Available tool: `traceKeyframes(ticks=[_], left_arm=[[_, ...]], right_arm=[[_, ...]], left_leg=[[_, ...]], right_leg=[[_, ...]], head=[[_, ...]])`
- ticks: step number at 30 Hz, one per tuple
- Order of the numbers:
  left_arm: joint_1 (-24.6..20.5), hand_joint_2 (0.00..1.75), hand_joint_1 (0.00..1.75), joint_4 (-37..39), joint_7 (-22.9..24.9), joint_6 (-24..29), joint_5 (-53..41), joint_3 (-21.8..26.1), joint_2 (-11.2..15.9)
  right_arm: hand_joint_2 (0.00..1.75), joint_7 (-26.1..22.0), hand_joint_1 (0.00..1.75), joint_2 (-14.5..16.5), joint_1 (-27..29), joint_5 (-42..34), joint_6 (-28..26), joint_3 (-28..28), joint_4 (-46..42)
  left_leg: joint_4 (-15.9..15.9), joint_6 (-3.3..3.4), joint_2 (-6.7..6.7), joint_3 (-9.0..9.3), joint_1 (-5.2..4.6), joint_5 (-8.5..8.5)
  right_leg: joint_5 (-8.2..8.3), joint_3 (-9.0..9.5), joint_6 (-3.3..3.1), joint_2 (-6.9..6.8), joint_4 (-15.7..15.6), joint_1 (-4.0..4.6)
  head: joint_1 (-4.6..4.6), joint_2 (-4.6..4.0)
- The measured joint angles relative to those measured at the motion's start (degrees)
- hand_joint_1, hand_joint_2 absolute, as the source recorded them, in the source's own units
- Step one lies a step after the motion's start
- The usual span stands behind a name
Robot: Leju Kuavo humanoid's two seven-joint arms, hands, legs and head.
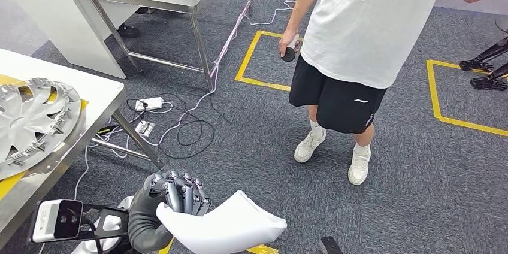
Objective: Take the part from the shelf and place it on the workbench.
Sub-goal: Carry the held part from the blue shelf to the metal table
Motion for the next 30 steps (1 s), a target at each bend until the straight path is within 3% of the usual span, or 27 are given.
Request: traceKeyframes(ticks=[1, 3, 5, 7, 8, 9, 11, 12, 14, 16, 18, 19, 21, 23, 24, 25, 27, 29, 30], left_arm=[[0.02, 1.75, 1.75, -0.12, 0.04, -0.11, -0.02, 0.03, -0.02], [-0.12, 1.75, 1.75, -0.35, 0.07, -0.26, -0.05, 0.07, -0.11], [-0.35, 1.75, 1.75, -0.42, 0.10, -0.28, -0.09, 0.04, -0.31], [-0.38, 1.75, 1.75, -0.36, 0.18, -0.28, -0.17, -0.04, -0.45], [-0.34, 1.75, 1.75, -0.33, 0.21, -0.28, -0.20, -0.08, -0.50], [-0.34, 1.75, 1.75, -0.31, 0.21, -0.27, -0.20, -0.09, -0.52], [-0.35, 1.75, 1.75, -0.28, 0.21, -0.26, -0.20, -0.10, -0.56], [-0.35, 1.75, 1.75, -0.28, 0.21, -0.26, -0.20, -0.09, -0.55], [-0.37, 1.75, 1.75, -0.28, 0.23, -0.26, -0.22, -0.08, -0.54], [-0.37, 1.75, 1.75, -0.28, 0.24, -0.27, -0.23, -0.08, -0.51], [-0.41, 1.75, 1.75, -0.28, 0.25, -0.36, -0.22, -0.05, -0.50], [-0.43, 1.75, 1.75, -0.28, 0.28, -0.45, -0.21, -0.04, -0.50], [-0.43, 1.75, 1.75, -0.24, 0.40, -0.75, -0.20, -0.03, -0.49], [-0.38, 1.75, 1.75, -0.11, 0.54, -1.04, -0.20, -0.04, -0.48], [-0.38, 1.75, 1.75, -0.02, 0.61, -1.13, -0.20, -0.04, -0.48], [-0.39, 1.75, 1.75, 0.06, 0.66, -1.21, -0.19, -0.04, -0.48], [-0.49, 1.75, 1.75, 0.13, 0.78, -1.34, -0.11, -0.02, -0.49], [-0.67, 1.75, 1.75, 0.12, 0.84, -1.40, 0.04, 0.01, -0.54], [-0.72, 1.75, 1.75, 0.11, 0.86, -1.41, 0.11, 0.02, -0.56]], right_arm=[[0.00, -0.08, 0.00, 0.12, 0.00, -0.15, -0.07, -0.23, -0.01], [0.00, -0.21, 0.00, 0.23, 0.02, -0.24, -0.17, -0.56, -0.01], [0.00, -0.30, 0.00, 0.16, 0.15, -0.25, -0.23, -0.80, 0.03], [0.00, -0.31, 0.00, 0.09, 0.45, -0.26, -0.23, -0.97, 0.12], [0.00, -0.31, 0.00, 0.04, 0.60, -0.27, -0.23, -1.04, 0.15], [0.00, -0.31, 0.00, 0.00, 0.68, -0.27, -0.23, -1.09, 0.17], [0.00, -0.31, 0.00, -0.07, 0.68, -0.27, -0.23, -1.23, 0.18], [0.00, -0.31, 0.00, -0.06, 0.65, -0.27, -0.23, -1.32, 0.18], [0.00, -0.30, 0.00, -0.01, 0.56, -0.27, -0.23, -1.46, 0.18], [0.00, -0.29, 0.00, 0.02, 0.49, -0.27, -0.23, -1.54, 0.19], [0.00, -0.38, 0.00, -0.01, 0.44, -0.20, -0.24, -1.58, 0.20], [0.00, -0.44, 0.00, -0.03, 0.41, -0.08, -0.25, -1.60, 0.20], [0.00, -0.49, 0.00, -0.04, 0.43, 0.52, -0.25, -1.60, 0.20], [0.00, -0.46, 0.00, -0.04, 0.51, 1.12, -0.24, -1.56, 0.23], [0.00, -0.44, 0.00, -0.04, 0.54, 1.27, -0.22, -1.55, 0.25], [0.00, -0.42, 0.00, -0.03, 0.55, 1.29, -0.17, -1.54, 0.26], [0.00, -0.39, 0.00, 0.04, 0.56, 1.28, -0.05, -1.55, 0.26], [0.00, -0.38, 0.00, 0.12, 0.65, 1.25, 0.03, -1.56, 0.26], [0.00, -0.37, 0.00, 0.17, 0.73, 1.23, 0.04, -1.56, 0.26]], left_leg=[[-0.62, 0.23, -0.26, 0.36, 0.12, 0.22], [-2.34, 0.69, -0.76, 1.58, 0.38, 0.84], [-3.29, 0.97, -1.32, 2.42, 0.51, 1.19], [-3.26, 1.03, -2.12, 2.48, 0.49, 1.10], [-3.22, 0.96, -2.56, 2.52, 0.49, 1.00], [-3.14, 0.81, -2.97, 2.60, 0.52, 0.87], [-2.62, 0.27, -3.60, 2.76, 0.69, 0.35], [-2.19, -0.13, -3.83, 2.73, 0.64, -0.03], [-1.49, -0.78, -4.04, 2.56, 0.55, -0.67], [-1.31, -1.14, -4.05, 2.46, 0.64, -0.94], [0.19, -1.58, -3.43, 1.91, 0.86, -2.03], [2.58, -1.87, -2.97, 0.82, 0.96, -3.38], [10.32, -2.30, -2.29, -3.12, 1.08, -6.81], [15.79, -2.34, -2.19, -6.44, 1.13, -8.01], [15.49, -2.18, -2.12, -6.60, 1.12, -7.08], [13.05, -1.88, -1.90, -5.61, 1.07, -5.30], [4.88, -0.76, 0.45, -1.59, 0.45, -1.59], [-0.16, 0.24, 2.58, 0.86, -0.38, -0.24], [-0.61, 0.45, 2.61, 0.96, -0.63, -0.44]], right_leg=[[-0.08, 0.09, 0.25, -0.12, -0.16, -0.03], [-0.96, -0.39, 0.47, 1.23, 1.35, -0.03], [-3.33, -3.44, 0.26, 3.56, 7.47, -0.19], [-5.31, -7.73, 0.39, 4.53, 14.51, -0.37], [-5.16, -8.87, 0.78, 4.62, 15.69, -0.47], [-4.02, -8.76, 1.34, 4.63, 14.41, -0.58], [-0.08, -5.77, 2.51, 4.65, 6.60, -0.90], [1.49, -4.12, 2.63, 4.71, 2.98, -0.91], [2.81, -2.50, 1.83, 4.81, -0.33, -0.76], [2.79, -2.41, 0.73, 4.85, -0.22, -0.63], [2.76, -2.20, 0.07, 4.84, -0.32, -0.76], [2.72, -2.05, -0.26, 4.76, -0.36, -0.84], [2.52, -1.89, -0.73, 4.40, -0.36, -0.57], [2.36, -1.81, -1.00, 3.80, -0.35, -0.28], [2.27, -1.72, -1.10, 3.46, -0.35, -0.15], [2.17, -1.57, -1.20, 3.11, -0.36, -0.02], [1.92, -1.15, -1.18, 2.37, -0.37, 0.29], [1.65, -0.90, -0.89, 1.47, -0.42, 0.51], [1.52, -0.82, -0.68, 0.90, -0.49, 0.56]], head=[[-0.03, 0.00], [0.09, 0.00], [0.25, 0.00], [0.28, 0.00], [0.27, 0.00], [0.27, 0.00], [0.28, 0.00], [0.28, 0.00], [0.23, 0.00], [0.17, 0.00], [0.11, 0.00], [0.07, 0.00], [-0.01, 0.00], [-0.01, 0.00], [-0.01, 0.00], [-0.02, 0.00], [0.01, 0.00], [0.02, 0.00], [0.02, 0.00]])
